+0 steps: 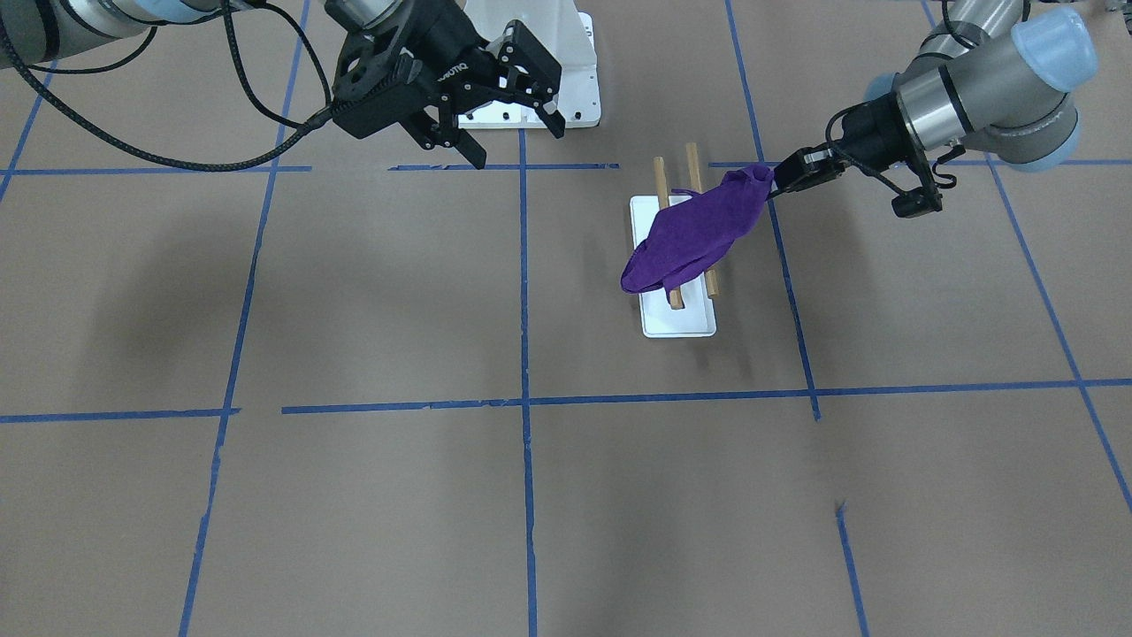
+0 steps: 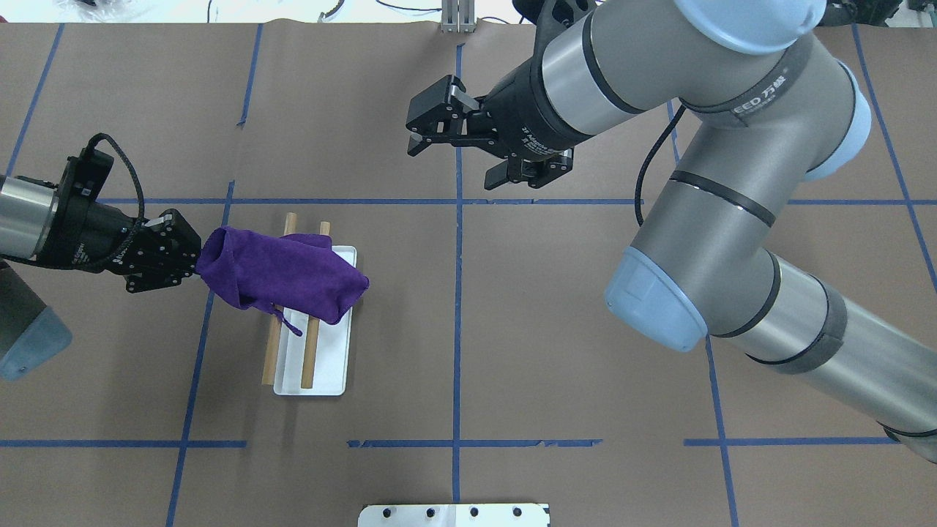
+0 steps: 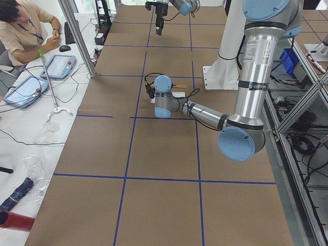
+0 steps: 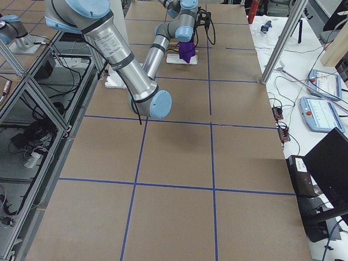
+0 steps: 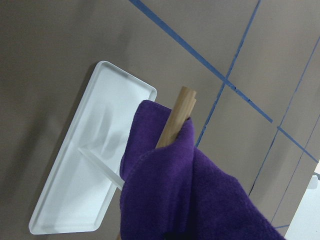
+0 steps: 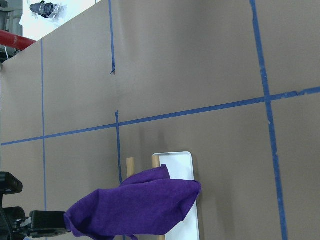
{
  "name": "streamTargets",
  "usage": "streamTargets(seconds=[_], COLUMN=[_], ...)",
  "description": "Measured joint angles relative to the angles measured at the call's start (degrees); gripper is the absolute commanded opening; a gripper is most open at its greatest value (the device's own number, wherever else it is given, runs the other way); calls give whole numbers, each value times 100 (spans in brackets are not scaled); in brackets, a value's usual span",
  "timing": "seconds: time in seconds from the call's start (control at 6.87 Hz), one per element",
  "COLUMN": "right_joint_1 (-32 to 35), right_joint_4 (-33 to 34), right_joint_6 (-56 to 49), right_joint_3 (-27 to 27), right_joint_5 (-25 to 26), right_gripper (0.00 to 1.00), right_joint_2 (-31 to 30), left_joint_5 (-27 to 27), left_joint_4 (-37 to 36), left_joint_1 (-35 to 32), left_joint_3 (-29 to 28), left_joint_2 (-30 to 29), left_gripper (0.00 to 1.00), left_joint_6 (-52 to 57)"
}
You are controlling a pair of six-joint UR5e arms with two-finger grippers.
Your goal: Hang towel on rack
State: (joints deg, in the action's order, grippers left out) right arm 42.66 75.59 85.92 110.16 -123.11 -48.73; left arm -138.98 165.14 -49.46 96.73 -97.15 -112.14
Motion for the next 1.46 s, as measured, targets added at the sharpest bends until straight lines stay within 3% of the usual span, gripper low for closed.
streamTargets(seconds=[0.15,0.29,0.44,1.02,1.46], right_joint_1=[91,167,208,652,1444], right_joint_4=[0,0,0,14,97], right_joint_6=[-5,-10,-8,-15,-569], right_joint_3=[118,203,259,419,382], right_joint_5=[-4,-9,-9,-71,-369], right_gripper=[100,100,100,100,100], right_joint_2=[-181,-305,-398,-1043,-1926], left_joint_5=[4,17,37,69,56], left_joint_4=[13,17,18,6,-61], left_joint_1=[3,6,6,-179,-827], left_joint_3=[-106,-196,-271,-609,-810], left_joint_2=[-2,-6,0,83,487], left_gripper=[28,49,58,59,60], left_joint_6=[102,150,172,332,1959])
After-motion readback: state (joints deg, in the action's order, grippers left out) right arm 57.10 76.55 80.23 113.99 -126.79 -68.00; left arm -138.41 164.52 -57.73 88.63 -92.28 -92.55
